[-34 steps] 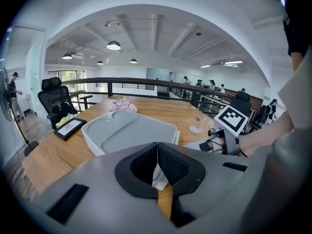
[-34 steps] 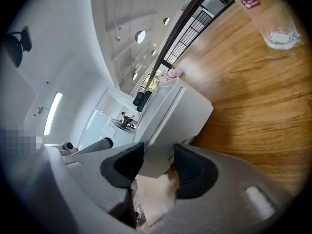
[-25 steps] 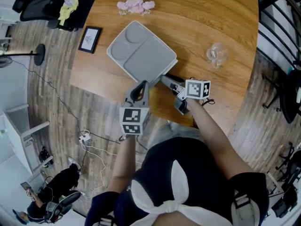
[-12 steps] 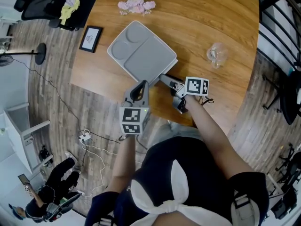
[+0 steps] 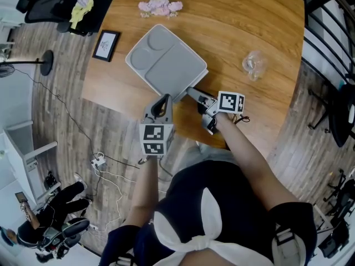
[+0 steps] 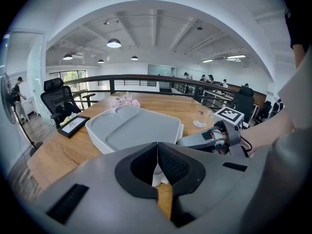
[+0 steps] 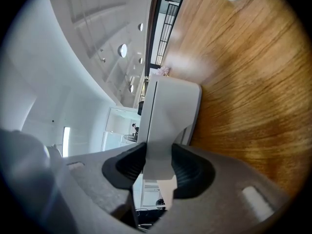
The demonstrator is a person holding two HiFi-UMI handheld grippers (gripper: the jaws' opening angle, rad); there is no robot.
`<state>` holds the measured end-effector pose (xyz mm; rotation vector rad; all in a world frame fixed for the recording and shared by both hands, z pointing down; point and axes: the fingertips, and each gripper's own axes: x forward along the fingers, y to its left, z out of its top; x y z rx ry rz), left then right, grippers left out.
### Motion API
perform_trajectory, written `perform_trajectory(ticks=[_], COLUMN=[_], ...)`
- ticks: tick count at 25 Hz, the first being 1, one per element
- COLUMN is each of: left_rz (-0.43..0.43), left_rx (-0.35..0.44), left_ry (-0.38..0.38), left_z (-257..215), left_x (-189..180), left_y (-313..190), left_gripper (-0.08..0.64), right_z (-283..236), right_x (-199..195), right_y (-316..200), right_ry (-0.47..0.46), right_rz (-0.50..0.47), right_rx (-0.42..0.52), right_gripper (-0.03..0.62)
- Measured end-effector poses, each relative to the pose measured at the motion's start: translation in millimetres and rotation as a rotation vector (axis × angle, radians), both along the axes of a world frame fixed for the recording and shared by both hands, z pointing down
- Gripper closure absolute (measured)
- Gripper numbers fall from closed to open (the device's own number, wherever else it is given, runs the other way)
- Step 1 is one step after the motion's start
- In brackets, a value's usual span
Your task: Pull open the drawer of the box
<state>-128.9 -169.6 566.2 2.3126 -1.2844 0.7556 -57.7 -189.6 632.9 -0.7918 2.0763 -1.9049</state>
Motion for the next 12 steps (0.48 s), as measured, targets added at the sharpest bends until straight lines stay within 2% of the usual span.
perform_trajectory(ticks=[12], left_rz=[0.001], left_rx=[-0.036], left_ry=[-0.032], left_z=[18], left_x=[-4], left_y=[5], left_gripper=[0.540], right_z=[-1], right_x=[2], right_y=[6], right_ry=[0.019], right_rz=[0.001], right_rx=[-0.013], right_gripper=[0.430])
